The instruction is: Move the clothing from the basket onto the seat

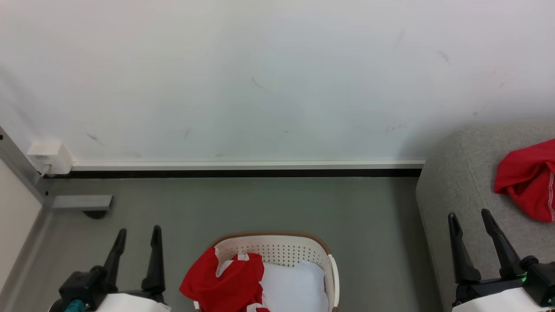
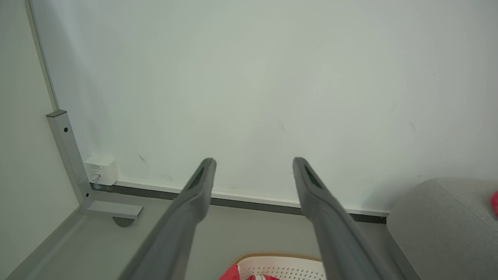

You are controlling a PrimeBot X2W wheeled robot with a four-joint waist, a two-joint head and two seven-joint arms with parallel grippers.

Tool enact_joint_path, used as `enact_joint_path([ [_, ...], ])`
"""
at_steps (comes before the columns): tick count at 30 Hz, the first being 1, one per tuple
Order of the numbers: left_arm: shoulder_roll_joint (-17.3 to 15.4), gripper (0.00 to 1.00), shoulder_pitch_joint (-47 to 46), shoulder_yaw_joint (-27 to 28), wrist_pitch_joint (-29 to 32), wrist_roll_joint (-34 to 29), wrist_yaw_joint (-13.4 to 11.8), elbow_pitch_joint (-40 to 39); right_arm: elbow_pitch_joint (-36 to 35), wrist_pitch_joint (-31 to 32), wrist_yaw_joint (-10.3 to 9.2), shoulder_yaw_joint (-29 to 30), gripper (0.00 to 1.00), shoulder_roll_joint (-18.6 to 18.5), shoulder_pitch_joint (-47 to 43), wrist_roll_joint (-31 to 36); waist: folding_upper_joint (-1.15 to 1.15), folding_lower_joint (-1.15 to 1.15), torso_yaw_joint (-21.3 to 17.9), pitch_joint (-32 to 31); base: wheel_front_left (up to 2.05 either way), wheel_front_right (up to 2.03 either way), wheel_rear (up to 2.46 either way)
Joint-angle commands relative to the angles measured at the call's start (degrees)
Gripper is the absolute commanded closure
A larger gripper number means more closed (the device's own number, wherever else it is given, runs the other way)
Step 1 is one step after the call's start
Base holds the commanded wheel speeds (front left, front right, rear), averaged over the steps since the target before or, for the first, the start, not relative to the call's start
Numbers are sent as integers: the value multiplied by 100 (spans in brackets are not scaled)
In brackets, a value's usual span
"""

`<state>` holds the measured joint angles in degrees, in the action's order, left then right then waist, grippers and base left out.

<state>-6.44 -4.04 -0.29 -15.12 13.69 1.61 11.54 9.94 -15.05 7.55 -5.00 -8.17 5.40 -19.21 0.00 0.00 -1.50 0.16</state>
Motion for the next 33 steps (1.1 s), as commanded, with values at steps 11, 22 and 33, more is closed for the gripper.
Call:
enact_joint_path([
  [11, 225, 0, -64, 317, -5, -375, 274, 54, 19, -16, -13, -13, 0, 16, 80, 117, 0, 0, 23, 41, 0, 0, 0],
  [22, 305, 0, -175, 435, -5, -516, 404, 141, 67, -17, -13, -88, 0, -26, 187, 90, 0, 0, -18, 134, 0, 0, 0],
  [33, 329, 0, -620, 369, -5, -585, 483, 237, 9, -16, -13, -157, 0, -49, 685, 33, 0, 0, -192, 828, 0, 0, 0],
])
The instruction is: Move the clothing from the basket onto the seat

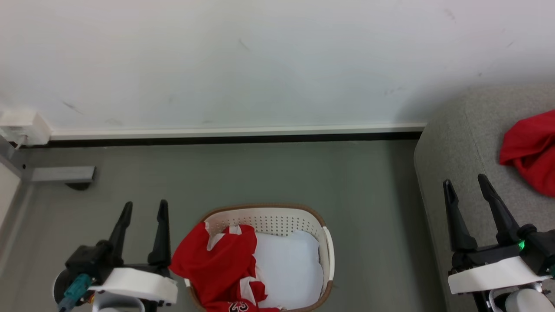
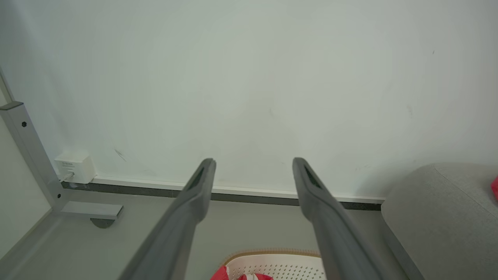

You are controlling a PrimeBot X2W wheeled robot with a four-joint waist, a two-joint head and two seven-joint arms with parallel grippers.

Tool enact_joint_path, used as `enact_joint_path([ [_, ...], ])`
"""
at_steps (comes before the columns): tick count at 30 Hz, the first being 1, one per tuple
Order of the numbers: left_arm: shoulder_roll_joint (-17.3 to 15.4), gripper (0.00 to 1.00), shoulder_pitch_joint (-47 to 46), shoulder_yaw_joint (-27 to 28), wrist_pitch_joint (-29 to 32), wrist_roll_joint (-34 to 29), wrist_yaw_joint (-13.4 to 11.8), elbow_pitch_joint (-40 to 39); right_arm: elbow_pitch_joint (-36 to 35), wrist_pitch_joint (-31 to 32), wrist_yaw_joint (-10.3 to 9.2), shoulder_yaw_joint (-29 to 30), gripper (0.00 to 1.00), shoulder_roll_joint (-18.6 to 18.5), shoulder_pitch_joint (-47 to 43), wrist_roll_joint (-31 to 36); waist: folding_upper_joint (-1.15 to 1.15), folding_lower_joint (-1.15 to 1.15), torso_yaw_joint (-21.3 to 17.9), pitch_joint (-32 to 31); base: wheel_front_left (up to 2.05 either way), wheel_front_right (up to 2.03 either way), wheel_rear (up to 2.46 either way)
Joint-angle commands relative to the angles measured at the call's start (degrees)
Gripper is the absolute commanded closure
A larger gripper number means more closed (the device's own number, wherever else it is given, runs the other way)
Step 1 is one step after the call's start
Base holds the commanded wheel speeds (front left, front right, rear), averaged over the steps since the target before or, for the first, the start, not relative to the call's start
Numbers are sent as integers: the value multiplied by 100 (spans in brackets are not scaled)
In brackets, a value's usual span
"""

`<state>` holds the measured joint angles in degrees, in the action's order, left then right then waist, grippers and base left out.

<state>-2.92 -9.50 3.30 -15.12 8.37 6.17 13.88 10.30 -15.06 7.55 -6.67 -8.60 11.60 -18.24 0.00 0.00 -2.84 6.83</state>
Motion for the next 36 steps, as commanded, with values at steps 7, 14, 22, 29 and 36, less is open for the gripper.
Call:
enact_joint_path([
  [7, -78, 0, -508, -52, -5, -142, 72, 176, -105, -8, -13, -79, 0, 10, 480, -71, 0, 0, -172, 837, 0, 0, 0],
  [14, -222, 0, -944, -152, -5, -174, 109, 512, -220, -8, -13, -104, 0, 39, 814, -41, 0, 0, -251, 1342, 0, 0, 0],
  [22, -492, 0, -1523, -373, -4, -214, 128, 1292, -368, -8, -13, -136, 0, 211, 1130, -163, 0, 0, -403, 1829, 0, 0, 0],
  [29, -675, 0, -2094, -675, -5, -82, 133, 2188, -605, -8, -13, -169, 0, 302, 1349, -184, 0, 0, -584, 2248, 0, 0, 0],
  [36, -902, 0, -2825, -1271, 276, 198, 126, 3436, -873, -7, -13, -104, 0, 420, 1542, -122, 0, 0, -807, 2704, 0, 0, 0],
])
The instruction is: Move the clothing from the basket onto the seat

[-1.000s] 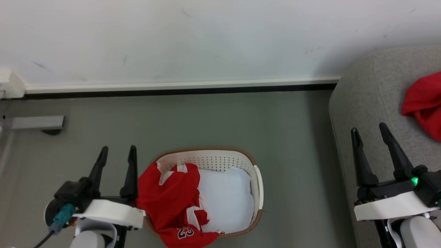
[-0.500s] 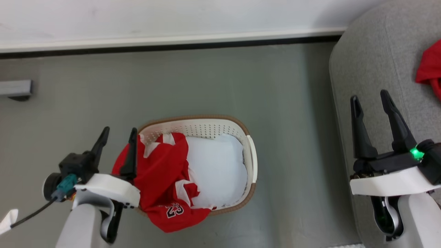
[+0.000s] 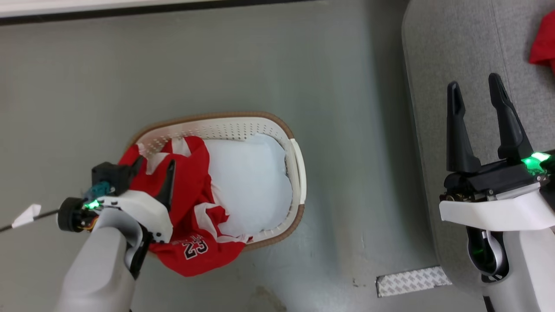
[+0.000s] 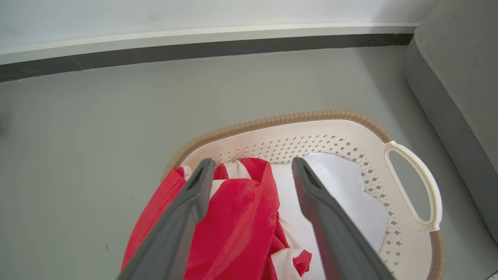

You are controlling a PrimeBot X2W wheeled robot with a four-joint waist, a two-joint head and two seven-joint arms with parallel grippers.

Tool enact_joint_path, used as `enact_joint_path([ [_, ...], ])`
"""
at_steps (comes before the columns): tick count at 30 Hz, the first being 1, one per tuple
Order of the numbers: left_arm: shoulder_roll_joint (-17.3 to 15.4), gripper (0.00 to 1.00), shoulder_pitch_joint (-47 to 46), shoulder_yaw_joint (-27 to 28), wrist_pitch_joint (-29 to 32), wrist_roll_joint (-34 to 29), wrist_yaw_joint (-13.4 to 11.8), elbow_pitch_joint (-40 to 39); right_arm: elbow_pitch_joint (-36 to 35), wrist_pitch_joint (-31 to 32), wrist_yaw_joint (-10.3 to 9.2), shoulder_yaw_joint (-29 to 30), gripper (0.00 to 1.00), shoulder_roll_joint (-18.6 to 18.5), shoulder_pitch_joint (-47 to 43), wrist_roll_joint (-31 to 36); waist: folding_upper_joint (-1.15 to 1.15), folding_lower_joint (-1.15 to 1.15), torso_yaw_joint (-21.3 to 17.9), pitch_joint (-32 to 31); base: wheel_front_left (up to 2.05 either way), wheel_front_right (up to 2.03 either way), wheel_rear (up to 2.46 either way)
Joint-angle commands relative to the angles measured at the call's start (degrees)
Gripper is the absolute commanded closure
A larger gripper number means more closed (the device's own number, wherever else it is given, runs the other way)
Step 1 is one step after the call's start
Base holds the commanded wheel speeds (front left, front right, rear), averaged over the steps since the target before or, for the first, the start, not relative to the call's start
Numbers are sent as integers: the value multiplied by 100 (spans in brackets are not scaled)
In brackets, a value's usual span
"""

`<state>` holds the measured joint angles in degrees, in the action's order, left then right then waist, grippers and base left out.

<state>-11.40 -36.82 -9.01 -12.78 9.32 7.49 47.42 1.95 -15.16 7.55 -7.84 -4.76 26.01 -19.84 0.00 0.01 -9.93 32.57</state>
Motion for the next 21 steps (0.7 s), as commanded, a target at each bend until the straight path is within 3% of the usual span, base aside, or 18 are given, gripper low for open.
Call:
enact_joint_path([
  [1, -80, 0, -184, -121, 98, 124, -5, 215, -79, 3, -13, 24, 0, 43, 111, 44, 0, -1, -123, 183, 0, 0, 0],
  [14, -383, 0, -1243, -788, 853, 200, -7, 1603, -317, 3, -13, 73, 0, 171, 323, -54, 0, -1, -437, 853, 0, 0, 0],
  [21, -389, 0, -1647, -1007, 1275, 183, -7, 2208, -361, 3, -13, 36, 0, 191, 429, -159, 0, -1, -625, 1190, 0, 0, 0],
])
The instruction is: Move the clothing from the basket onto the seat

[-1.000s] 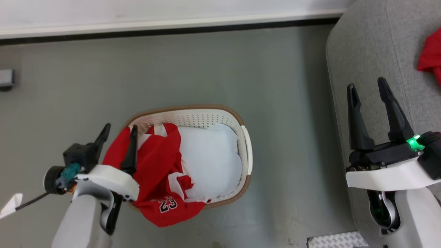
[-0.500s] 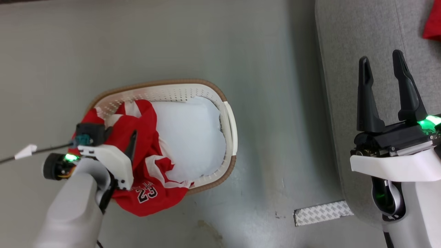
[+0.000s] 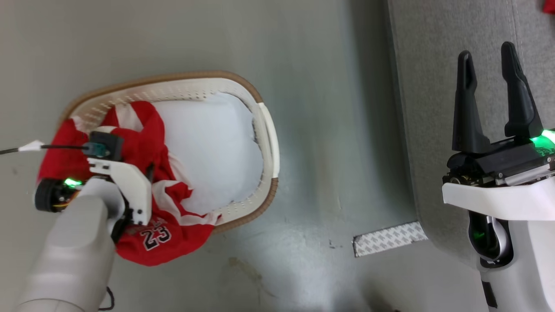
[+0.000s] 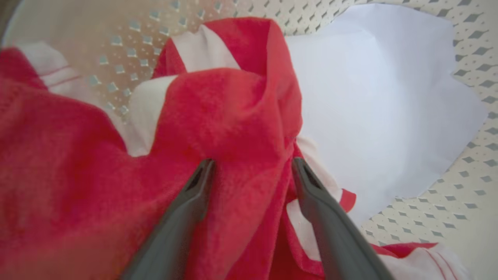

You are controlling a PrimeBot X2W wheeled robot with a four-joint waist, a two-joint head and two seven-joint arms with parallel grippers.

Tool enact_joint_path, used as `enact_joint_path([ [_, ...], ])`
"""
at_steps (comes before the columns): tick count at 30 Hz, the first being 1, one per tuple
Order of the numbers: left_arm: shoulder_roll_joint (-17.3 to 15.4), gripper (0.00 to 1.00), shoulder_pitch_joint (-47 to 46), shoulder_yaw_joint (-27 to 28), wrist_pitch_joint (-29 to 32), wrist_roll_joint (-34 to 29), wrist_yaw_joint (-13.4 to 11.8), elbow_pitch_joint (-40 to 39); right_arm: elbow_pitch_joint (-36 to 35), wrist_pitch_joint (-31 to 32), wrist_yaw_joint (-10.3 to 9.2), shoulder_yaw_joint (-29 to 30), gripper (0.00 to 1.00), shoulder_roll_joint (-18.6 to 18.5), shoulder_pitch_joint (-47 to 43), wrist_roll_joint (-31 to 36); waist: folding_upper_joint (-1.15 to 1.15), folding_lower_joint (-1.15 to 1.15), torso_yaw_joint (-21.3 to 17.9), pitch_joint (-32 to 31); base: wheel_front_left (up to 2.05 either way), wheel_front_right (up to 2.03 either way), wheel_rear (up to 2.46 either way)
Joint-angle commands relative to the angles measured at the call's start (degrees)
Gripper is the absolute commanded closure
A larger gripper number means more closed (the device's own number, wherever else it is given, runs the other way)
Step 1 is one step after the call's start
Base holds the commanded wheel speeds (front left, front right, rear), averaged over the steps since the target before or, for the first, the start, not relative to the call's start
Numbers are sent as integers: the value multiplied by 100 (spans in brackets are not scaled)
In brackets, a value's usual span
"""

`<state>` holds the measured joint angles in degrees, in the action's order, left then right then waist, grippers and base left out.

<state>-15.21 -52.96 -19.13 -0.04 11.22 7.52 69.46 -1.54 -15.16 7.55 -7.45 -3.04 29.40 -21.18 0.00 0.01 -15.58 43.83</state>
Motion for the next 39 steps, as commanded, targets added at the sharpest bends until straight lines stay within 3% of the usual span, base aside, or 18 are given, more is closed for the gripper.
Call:
enact_joint_path([
  [1, 10, 0, -44, -48, 60, 34, -10, 44, -20, 3, -13, -3, 0, 19, 94, -60, 0, -1, -81, 102, 0, 0, 0],
  [14, -11, 0, -154, -858, 947, 671, -10, 95, -91, 3, -13, -38, 0, 22, 146, -262, 0, -1, -328, 503, 0, 0, 0],
  [15, -45, 67, -154, -912, 956, 703, -10, 73, -85, 2, -13, -35, 0, 22, 146, -261, 0, -1, -337, 508, 0, 0, 0],
  [16, -71, 100, -157, -974, 957, 754, -10, 46, -75, 3, -13, -34, 0, 22, 145, -262, 0, -1, -345, 507, 0, 0, 0],
  [26, -117, 100, 91, -1475, 568, 1229, -10, -152, 70, 2, -13, -40, 0, 22, 125, -171, 0, -1, -281, 78, 0, 0, 0],
  [39, 247, 100, 650, -2093, -424, 1951, -10, -482, 359, 2, -13, 123, 0, -44, -241, 298, 0, -1, 168, -1443, 0, 0, 0],
])
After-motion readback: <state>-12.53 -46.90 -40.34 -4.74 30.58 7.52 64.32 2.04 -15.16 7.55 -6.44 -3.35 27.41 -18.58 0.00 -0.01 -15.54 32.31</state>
